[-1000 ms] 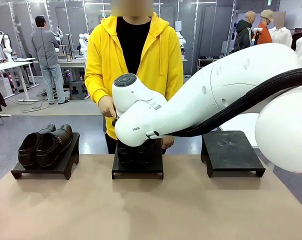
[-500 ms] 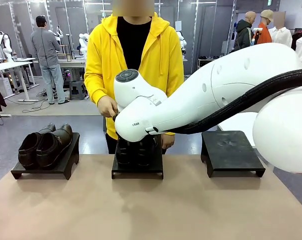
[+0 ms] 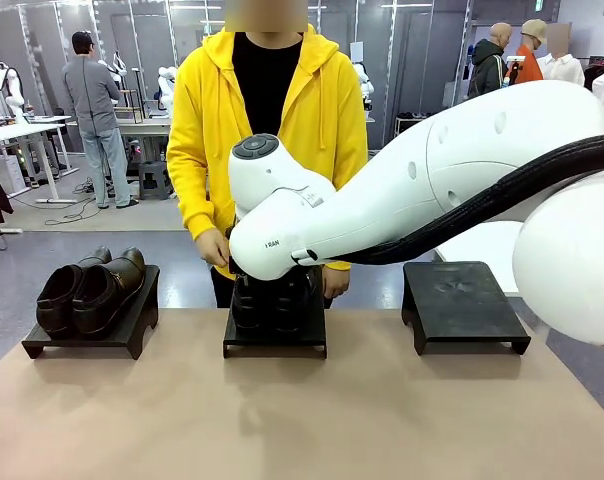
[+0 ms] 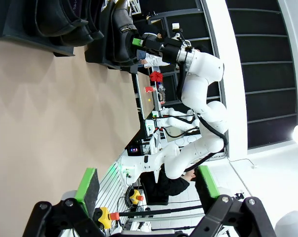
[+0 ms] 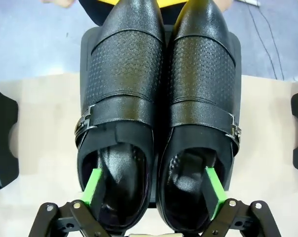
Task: Place the shoes on the stand as instructed by the person.
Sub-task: Pick up another pair of Shoes and place it on the Shoes Stand indicated by the person.
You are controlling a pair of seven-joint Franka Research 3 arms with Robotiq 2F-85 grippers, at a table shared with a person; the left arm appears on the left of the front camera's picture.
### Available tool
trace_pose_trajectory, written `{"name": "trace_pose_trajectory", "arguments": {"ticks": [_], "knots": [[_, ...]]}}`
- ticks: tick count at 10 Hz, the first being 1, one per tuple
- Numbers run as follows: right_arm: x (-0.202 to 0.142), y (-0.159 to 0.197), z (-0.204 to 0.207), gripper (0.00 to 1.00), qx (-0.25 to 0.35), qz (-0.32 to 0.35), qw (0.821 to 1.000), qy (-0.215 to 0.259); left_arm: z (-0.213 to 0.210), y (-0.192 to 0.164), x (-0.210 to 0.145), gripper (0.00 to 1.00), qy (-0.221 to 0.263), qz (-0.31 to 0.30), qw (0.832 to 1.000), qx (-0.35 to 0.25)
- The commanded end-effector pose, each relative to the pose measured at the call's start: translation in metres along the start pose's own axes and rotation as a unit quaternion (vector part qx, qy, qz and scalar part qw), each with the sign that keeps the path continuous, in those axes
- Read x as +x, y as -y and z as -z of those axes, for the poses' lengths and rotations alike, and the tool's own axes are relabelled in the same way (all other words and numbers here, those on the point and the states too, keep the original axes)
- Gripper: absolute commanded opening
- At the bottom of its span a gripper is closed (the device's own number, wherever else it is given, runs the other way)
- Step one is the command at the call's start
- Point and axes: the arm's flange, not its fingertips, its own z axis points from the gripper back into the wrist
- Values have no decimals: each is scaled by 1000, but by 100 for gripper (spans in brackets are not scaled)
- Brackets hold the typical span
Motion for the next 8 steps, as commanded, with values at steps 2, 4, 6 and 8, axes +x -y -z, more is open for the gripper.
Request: {"name": "trace_pose_trajectory", "arguments": {"ticks": [2, 4, 6, 8], "knots": [[0, 0, 0, 100, 0, 0, 1000, 0, 1, 3, -3, 100, -1, 0, 1000, 2], [0, 0, 0, 100, 0, 0, 1000, 0, 1, 3, -3, 100, -1, 0, 1000, 2], [0, 0, 0, 100, 0, 0, 1000, 0, 1, 3, -3, 100, -1, 0, 1000, 2], [0, 0, 0, 100, 0, 0, 1000, 0, 1, 3, -3, 100, -1, 0, 1000, 2]]}}
